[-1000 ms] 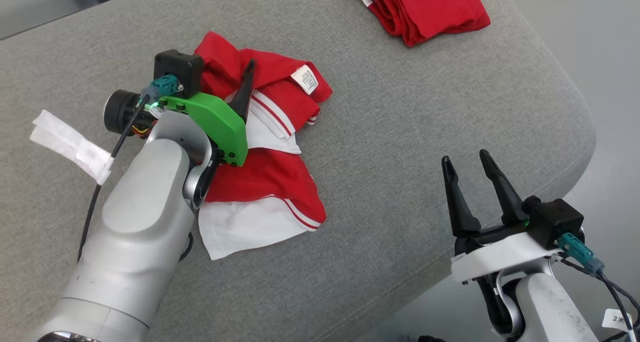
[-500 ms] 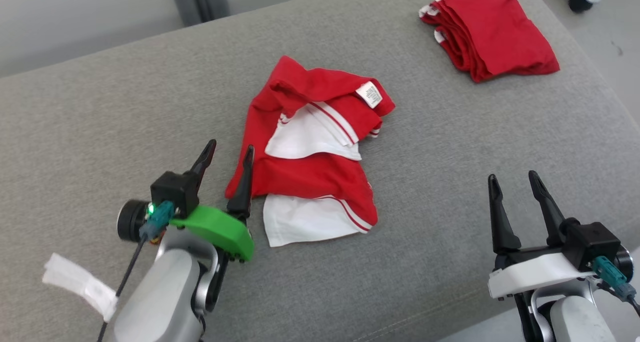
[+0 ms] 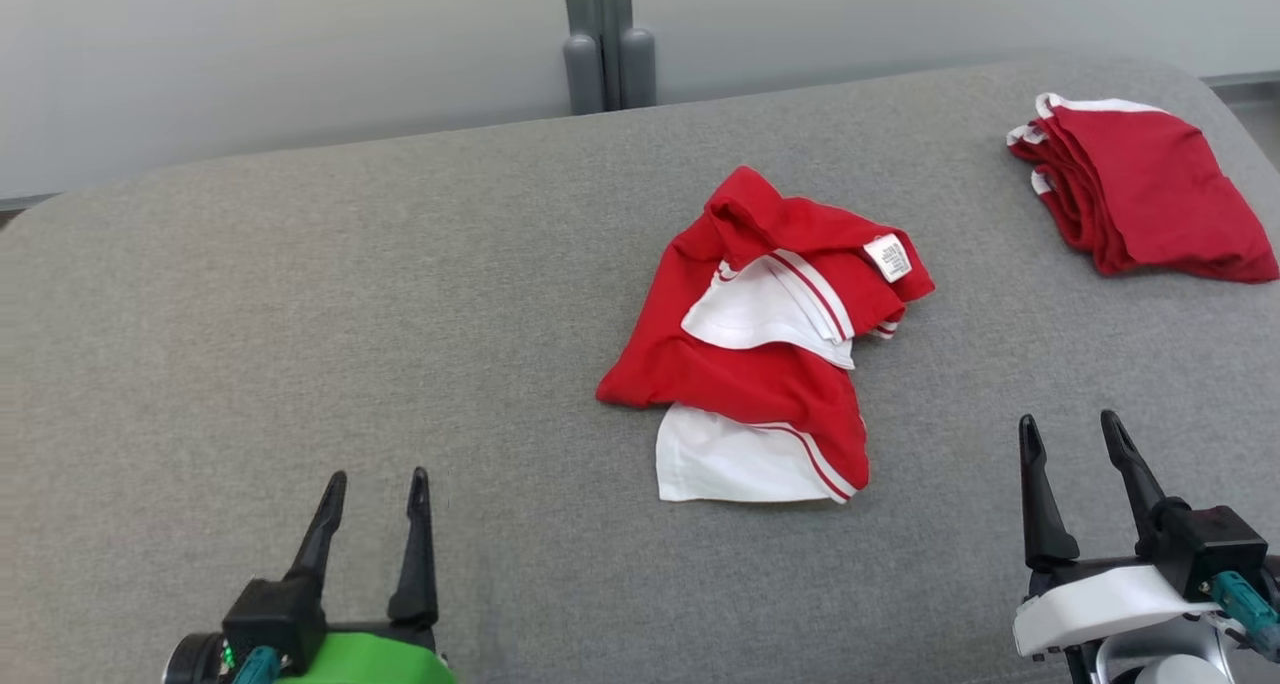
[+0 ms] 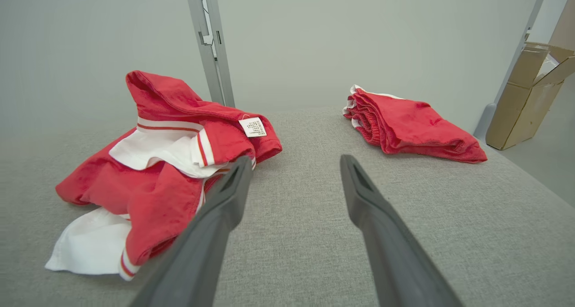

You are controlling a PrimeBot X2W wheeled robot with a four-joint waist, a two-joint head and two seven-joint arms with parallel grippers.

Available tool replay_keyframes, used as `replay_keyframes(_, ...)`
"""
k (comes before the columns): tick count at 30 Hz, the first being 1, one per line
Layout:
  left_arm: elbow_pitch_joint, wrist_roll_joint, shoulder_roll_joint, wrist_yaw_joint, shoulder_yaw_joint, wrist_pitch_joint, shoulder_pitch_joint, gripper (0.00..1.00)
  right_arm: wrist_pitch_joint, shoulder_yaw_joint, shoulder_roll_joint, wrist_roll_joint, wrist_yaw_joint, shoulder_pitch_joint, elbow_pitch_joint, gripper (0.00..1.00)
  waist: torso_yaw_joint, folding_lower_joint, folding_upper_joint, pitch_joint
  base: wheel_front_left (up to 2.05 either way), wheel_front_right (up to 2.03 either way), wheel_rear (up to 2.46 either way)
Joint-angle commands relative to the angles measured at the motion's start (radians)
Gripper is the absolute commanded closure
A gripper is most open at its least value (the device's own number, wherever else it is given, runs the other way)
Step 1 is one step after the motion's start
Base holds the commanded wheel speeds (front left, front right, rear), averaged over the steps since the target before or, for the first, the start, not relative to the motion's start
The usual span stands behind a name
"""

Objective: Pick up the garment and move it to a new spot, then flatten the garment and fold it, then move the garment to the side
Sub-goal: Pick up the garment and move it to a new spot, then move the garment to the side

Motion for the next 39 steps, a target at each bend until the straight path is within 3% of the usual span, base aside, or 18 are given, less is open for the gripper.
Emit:
replay_keyframes(1, -0.02, 0.024, -0.011, -0.007, 0.042, -0.003, 0.037, 0.0, -0.003, 0.0, -0.002, -0.003, -0.002, 0.015, 0.003, 0.0, 0.061, 0.0001, 0.0, -0.059, 0.0, 0.0, 0.0)
replay_keyframes(6, -0.051, 0.071, -0.053, -0.054, 0.175, -0.003, 0.129, 0.0, -0.003, 0.008, -0.002, 0.003, -0.002, 0.033, 0.017, 0.0, 0.073, 0.0001, 0.0, -0.077, 0.0, 0.0, 0.0)
replay_keyframes(14, -0.047, 0.116, -0.099, -0.127, 0.299, -0.003, 0.173, 0.0, -0.003, 0.017, -0.002, 0.015, -0.002, 0.042, 0.039, 0.0, 0.084, 0.0001, 0.0, -0.092, 0.0, 0.0, 0.0)
replay_keyframes(24, -0.039, 0.129, -0.11, -0.168, 0.32, -0.003, 0.149, 0.0, -0.003, 0.033, -0.002, 0.024, -0.002, 0.031, 0.045, 0.0, 0.091, 0.0001, 0.0, -0.086, 0.0, 0.0, 0.0)
replay_keyframes(30, -0.04, 0.115, -0.111, -0.168, 0.311, -0.003, 0.144, 0.0, 0.002, 0.135, -0.002, 0.099, -0.002, 0.022, 0.116, 0.0, 0.092, 0.0001, 0.0, -0.08, 0.0, 0.0, 0.0)
replay_keyframes(34, -0.043, 0.111, -0.111, -0.164, 0.298, -0.003, 0.132, 0.0, 0.091, 0.21, -0.001, 0.178, -0.002, -0.022, 0.187, 0.0, 0.096, 0.0001, 0.0, -0.06, 0.0, 0.0, 0.0)
replay_keyframes(39, -0.043, 0.103, -0.11, -0.157, 0.274, -0.003, 0.113, 0.0, 0.161, 0.235, -0.003, 0.242, -0.002, -0.093, 0.272, 0.0, 0.112, 0.0001, 0.0, -0.028, 0.0, 0.0, 0.0)
